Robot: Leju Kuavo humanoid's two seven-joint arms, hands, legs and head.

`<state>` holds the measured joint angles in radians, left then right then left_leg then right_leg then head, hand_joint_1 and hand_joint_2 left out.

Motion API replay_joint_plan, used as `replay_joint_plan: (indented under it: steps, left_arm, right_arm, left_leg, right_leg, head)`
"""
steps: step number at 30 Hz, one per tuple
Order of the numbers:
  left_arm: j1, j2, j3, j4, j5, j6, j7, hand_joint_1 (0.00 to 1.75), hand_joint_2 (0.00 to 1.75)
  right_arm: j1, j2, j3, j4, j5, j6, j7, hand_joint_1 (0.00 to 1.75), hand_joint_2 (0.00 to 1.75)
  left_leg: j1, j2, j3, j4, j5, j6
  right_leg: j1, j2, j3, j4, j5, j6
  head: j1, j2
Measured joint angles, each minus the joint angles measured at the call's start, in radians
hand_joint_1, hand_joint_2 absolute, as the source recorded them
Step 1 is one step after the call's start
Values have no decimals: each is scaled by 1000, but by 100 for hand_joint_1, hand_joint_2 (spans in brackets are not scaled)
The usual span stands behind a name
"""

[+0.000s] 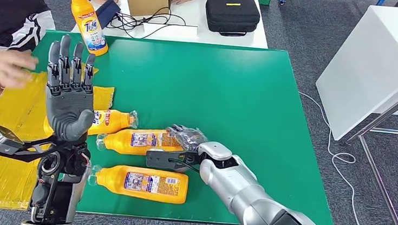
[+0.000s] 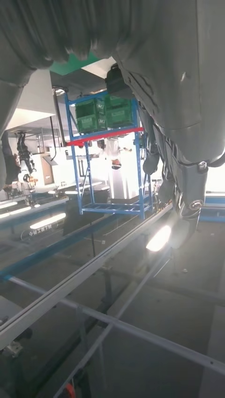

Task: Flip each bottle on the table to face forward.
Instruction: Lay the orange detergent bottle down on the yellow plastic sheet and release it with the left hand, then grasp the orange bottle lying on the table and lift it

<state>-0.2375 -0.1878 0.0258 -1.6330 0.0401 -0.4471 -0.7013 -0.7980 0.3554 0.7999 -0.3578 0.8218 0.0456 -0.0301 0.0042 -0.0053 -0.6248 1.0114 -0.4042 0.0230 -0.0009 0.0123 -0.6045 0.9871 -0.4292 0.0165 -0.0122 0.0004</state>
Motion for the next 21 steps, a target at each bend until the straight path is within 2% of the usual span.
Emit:
replay_joint_plan:
  steps: [4, 6, 9, 10, 12, 21]
  left_arm:
    - [-7, -2, -6, 0, -1, 2, 0, 0, 175]
    - [-9, -2, -8, 0, -1, 6, 0, 0, 175]
    - [-10, -3, -12, 0, -1, 7, 0, 0, 175]
    - [-10, -3, -12, 0, -1, 7, 0, 0, 175]
    - [-10, -3, -12, -2, -2, 10, 0, 0, 175]
    - [0, -3, -28, -25, -11, 27, 0, 0, 175]
  right_arm:
    - [0, 0, 22, 17, 46, -20, 37, 2, 175]
    - [1, 0, 35, 24, 74, -29, 61, 24, 175]
    - [2, 0, 54, 31, 101, -38, 85, 130, 175]
    - [2, 0, 59, 32, 109, -40, 93, 160, 175]
    - [2, 1, 72, 35, 132, -45, 115, 173, 175]
    - [7, 1, 117, 41, 191, -76, 167, 175, 175]
  left_leg:
    - [0, 0, 0, 0, 0, 0]
    - [0, 0, 0, 0, 0, 0]
    - [0, 0, 0, 0, 0, 0]
    - [0, 0, 0, 0, 0, 0]
    - [0, 0, 0, 0, 0, 0]
    - [0, 0, 0, 0, 0, 0]
  right_leg:
    - [0, 0, 0, 0, 0, 0]
    - [0, 0, 0, 0, 0, 0]
    - [0, 0, 0, 0, 0, 0]
    - [0, 0, 0, 0, 0, 0]
    - [0, 0, 0, 0, 0, 0]
    - [0, 0, 1, 0, 0, 0]
  head:
    - [0, 0]
    - [0, 0]
    - [0, 0]
    - [0, 0]
    - [0, 0]
    - [0, 0]
